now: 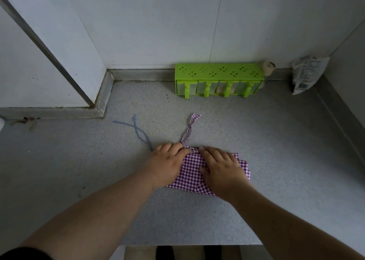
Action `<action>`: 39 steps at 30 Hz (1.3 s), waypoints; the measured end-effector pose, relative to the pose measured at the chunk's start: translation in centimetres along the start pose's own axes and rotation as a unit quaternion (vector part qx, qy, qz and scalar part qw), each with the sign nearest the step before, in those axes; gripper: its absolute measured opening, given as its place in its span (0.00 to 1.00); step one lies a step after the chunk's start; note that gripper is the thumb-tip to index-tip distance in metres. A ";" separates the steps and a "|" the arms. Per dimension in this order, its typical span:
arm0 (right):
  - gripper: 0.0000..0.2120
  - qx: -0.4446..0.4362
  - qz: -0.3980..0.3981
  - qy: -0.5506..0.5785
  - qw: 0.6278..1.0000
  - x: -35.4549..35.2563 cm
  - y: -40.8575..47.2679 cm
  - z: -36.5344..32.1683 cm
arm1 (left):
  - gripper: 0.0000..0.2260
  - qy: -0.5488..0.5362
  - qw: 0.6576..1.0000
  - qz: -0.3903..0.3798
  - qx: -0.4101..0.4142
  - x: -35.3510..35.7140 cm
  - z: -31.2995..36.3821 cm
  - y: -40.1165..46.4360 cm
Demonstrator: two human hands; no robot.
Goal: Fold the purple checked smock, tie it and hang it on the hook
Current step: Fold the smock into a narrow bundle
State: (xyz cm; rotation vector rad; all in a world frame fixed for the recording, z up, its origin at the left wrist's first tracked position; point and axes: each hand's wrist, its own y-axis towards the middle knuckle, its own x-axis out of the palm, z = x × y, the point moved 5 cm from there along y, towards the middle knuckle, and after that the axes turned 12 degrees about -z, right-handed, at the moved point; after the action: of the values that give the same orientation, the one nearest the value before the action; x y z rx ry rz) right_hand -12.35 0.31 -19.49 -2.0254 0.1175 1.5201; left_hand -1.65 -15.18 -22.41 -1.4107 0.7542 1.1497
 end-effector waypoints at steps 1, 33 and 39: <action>0.27 0.033 -0.008 0.035 0.999 0.8 0.2 0.7 | 0.23 -0.016 1.000 0.008 -0.002 0.3 0.0 0.3; 0.11 -0.053 -0.047 0.038 0.997 -2.3 9.2 -0.6 | 0.10 -0.177 0.967 0.170 -0.070 1.8 -2.0 0.4; 0.07 -0.067 -0.056 0.011 0.996 -3.8 9.3 1.1 | 0.09 -0.188 0.964 0.175 -0.071 1.9 -2.1 0.4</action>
State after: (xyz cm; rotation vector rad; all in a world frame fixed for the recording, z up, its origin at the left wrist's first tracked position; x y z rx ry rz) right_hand -18.36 -7.78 -20.05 -2.1162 -0.0912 1.4714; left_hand -0.95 -17.02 -24.54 -1.1469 0.6722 1.7186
